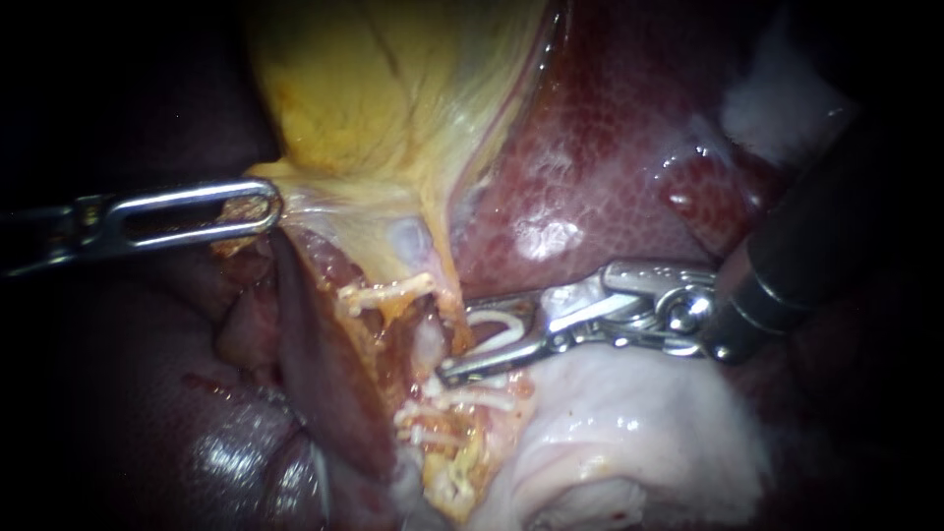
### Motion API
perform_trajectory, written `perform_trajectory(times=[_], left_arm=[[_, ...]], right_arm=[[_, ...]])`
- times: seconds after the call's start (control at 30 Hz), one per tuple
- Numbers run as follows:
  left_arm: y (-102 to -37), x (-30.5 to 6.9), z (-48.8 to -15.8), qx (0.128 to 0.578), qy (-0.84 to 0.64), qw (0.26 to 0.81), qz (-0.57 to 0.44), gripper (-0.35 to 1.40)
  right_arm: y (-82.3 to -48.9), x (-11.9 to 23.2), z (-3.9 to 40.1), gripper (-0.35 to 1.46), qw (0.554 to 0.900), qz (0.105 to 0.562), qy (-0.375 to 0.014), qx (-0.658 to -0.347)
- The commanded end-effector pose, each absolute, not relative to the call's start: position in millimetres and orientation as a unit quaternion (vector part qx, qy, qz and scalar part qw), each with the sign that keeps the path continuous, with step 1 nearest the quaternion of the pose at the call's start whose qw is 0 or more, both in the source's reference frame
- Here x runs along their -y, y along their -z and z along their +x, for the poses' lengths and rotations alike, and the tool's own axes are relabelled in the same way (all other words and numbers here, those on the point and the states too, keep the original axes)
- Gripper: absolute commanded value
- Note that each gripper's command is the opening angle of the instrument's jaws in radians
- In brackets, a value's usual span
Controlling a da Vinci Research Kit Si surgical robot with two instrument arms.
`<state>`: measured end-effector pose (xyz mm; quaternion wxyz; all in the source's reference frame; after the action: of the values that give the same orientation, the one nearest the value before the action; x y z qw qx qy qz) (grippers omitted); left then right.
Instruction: Clipping third clip right tube
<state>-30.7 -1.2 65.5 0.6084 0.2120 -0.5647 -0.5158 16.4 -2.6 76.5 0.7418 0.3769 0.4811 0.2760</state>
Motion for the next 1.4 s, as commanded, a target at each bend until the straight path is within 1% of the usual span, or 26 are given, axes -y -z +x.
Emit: perform_trajectory(times=[0.03,0.27,0.4,0.67,0.8,1.03,1.07,1.1,1.13,1.17,1.2,1.23,1.4], left_arm=[[-65.6,1.2,-30.7,0.565,0.516,0.609,0.212,-0.35],[-65.8,1.1,-30.7,0.565,0.515,0.609,0.212,-0.35],[-65.8,1.2,-30.7,0.565,0.515,0.609,0.212,-0.35],[-65.8,1.2,-30.8,0.565,0.516,0.609,0.211,-0.35],[-65.9,1.2,-30.9,0.565,0.516,0.609,0.211,-0.35],[-65.9,1.2,-30.9,0.565,0.516,0.609,0.211,-0.35],[-65.9,1.2,-30.9,0.565,0.516,0.609,0.211,-0.35],[-65.9,1.2,-30.9,0.565,0.516,0.609,0.211,-0.35],[-65.9,1.2,-30.9,0.565,0.516,0.609,0.211,-0.35],[-65.9,1.2,-30.9,0.565,0.516,0.609,0.211,-0.35],[-65.9,1.2,-31.0,0.565,0.516,0.609,0.211,-0.35],[-65.9,1.2,-31.0,0.565,0.516,0.609,0.211,-0.35],[-65.9,1.2,-31.0,0.565,0.516,0.609,0.211,-0.35]], right_arm=[[-76.4,2.9,16.5,0.60,0.741,0.381,-0.269,-0.484],[-75.2,4.0,16.8,0.59,0.711,0.425,-0.262,-0.496],[-74.8,4.2,17.0,0.58,0.696,0.453,-0.251,-0.498],[-73.4,2.4,17.1,0.58,0.666,0.464,-0.265,-0.521],[-73.0,1.7,17.3,0.57,0.662,0.462,-0.271,-0.524],[-73.2,1.3,17.8,0.53,0.662,0.457,-0.278,-0.525],[-73.2,1.2,17.7,0.43,0.662,0.457,-0.277,-0.525],[-73.2,1.2,17.3,0.23,0.662,0.458,-0.277,-0.525],[-73.1,1.3,16.9,0.02,0.663,0.459,-0.275,-0.524],[-73.2,1.3,16.7,-0.26,0.671,0.457,-0.275,-0.515],[-73.3,1.2,16.7,-0.35,0.677,0.455,-0.276,-0.509],[-73.4,1.1,16.7,-0.35,0.681,0.454,-0.275,-0.504],[-73.8,1.0,16.5,-0.35,0.681,0.453,-0.276,-0.505]])
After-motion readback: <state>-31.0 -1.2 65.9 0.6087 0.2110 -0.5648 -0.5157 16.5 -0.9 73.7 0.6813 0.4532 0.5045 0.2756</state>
